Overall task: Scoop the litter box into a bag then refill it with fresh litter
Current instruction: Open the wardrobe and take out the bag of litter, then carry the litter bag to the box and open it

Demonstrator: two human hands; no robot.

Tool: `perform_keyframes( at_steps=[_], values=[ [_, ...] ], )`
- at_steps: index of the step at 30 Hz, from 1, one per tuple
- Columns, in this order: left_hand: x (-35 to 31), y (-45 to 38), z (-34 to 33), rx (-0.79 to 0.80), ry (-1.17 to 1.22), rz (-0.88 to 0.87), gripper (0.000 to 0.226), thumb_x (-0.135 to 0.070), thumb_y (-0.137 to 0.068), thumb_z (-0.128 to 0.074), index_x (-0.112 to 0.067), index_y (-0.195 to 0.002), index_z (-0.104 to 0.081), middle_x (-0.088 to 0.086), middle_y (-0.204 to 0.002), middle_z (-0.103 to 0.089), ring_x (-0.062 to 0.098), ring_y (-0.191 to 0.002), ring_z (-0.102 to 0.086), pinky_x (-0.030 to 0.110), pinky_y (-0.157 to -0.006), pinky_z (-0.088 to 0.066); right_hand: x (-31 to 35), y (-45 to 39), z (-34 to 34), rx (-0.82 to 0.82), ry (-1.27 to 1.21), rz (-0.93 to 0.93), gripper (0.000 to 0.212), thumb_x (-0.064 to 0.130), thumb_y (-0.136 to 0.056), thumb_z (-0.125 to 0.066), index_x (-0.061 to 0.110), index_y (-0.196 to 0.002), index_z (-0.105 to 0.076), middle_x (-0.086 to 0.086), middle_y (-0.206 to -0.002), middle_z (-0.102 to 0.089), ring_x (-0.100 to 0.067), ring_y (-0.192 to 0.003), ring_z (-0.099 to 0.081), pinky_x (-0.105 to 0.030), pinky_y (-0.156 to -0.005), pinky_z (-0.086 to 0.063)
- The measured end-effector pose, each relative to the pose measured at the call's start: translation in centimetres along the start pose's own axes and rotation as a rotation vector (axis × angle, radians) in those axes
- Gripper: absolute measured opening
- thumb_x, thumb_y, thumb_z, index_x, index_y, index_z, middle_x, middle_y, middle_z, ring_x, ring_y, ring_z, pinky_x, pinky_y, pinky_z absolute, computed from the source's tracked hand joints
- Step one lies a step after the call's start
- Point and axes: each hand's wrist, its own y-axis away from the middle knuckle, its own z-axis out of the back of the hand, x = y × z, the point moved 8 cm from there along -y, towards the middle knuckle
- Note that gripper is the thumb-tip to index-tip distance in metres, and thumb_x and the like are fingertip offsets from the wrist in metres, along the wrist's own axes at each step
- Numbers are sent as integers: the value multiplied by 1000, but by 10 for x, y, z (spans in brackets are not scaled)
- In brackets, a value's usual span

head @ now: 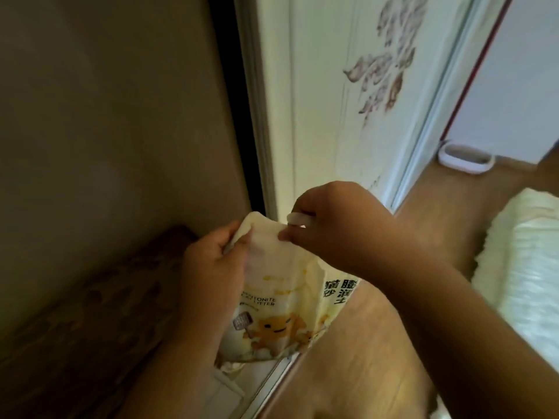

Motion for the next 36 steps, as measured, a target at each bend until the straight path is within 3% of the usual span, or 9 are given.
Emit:
perform_keyframes(
  at_steps=[2, 5, 11, 15, 20, 23, 26, 29, 36],
  values=[
    [-4, -4, -19, 101, 4, -45, 20, -38, -100, -59, -36, -112, -75, -17, -86, -75, 0, -80, -69, 13, -61, -53, -17, 15, 5, -50, -14, -115, 29, 45, -90, -70, 17, -92, -75, 3, -85, -69, -13, -81, -63, -28, -71, -51],
    [-13, -2, -51, 257, 48, -95, 17, -35, -102, -58, -37, -108, -74, -17, -81, -74, 5, -71, -68, 12, -55, -51, -41, 45, 9, -134, -4, -258, 28, 47, -89, -71, 19, -91, -75, 5, -77, -66, -9, -72, -59, -25, -62, -47],
    [-30, 19, -118, 473, 116, -170, 19, -24, -101, -62, -36, -101, -78, -13, -80, -75, 10, -71, -69, 30, -67, -60, -81, 104, 26, -248, 34, -483, 27, 46, -88, -72, 23, -76, -66, 9, -65, -57, -7, -64, -55, -27, -57, -41],
    [-44, 39, -164, 589, 88, -255, 28, -23, -100, -62, -47, -91, -72, -20, -82, -73, 1, -75, -67, 16, -66, -53, -107, 135, 40, -313, 55, -584, 22, 42, -88, -73, 22, -79, -70, 10, -63, -55, -8, -63, -56, -27, -57, -43],
    [-57, 60, -224, 679, 105, -255, 20, -26, -100, -61, -29, -109, -79, -15, -84, -75, 0, -80, -68, 17, -71, -53, -144, 165, 64, -396, 105, -667, 27, 34, -86, -74, 9, -75, -70, -2, -63, -62, -16, -62, -59, -28, -56, -43],
    [-67, 72, -257, 717, 114, -263, 21, -30, -100, -61, -27, -111, -78, -12, -87, -76, -1, -83, -69, 15, -73, -52, -170, 183, 80, -439, 117, -696, 36, 31, -83, -76, 3, -66, -62, -7, -55, -52, -20, -54, -51, -28, -48, -34],
    [-76, 79, -286, 739, 127, -272, 21, -32, -100, -61, -26, -112, -78, -13, -85, -75, -2, -83, -68, 7, -69, -48, -193, 193, 92, -457, 118, -702, 32, 30, -84, -76, 2, -72, -67, -11, -60, -59, -23, -58, -57, -30, -52, -38],
    [-87, 85, -312, 761, 150, -275, 21, -32, -100, -61, -28, -110, -78, -17, -84, -75, -3, -82, -68, 6, -67, -48, -216, 198, 104, -463, 117, -693, 28, 30, -86, -75, 4, -77, -72, -10, -67, -65, -21, -62, -60, -28, -66, -42],
    [-108, 75, -365, 770, 168, -273, 21, -32, -100, -61, -29, -111, -78, -17, -84, -75, -2, -82, -69, 6, -65, -48, -265, 193, 130, -467, 105, -719, 23, 32, -88, -74, 10, -79, -74, 4, -64, -61, -10, -56, -53, -15, -62, -42]
  ],
)
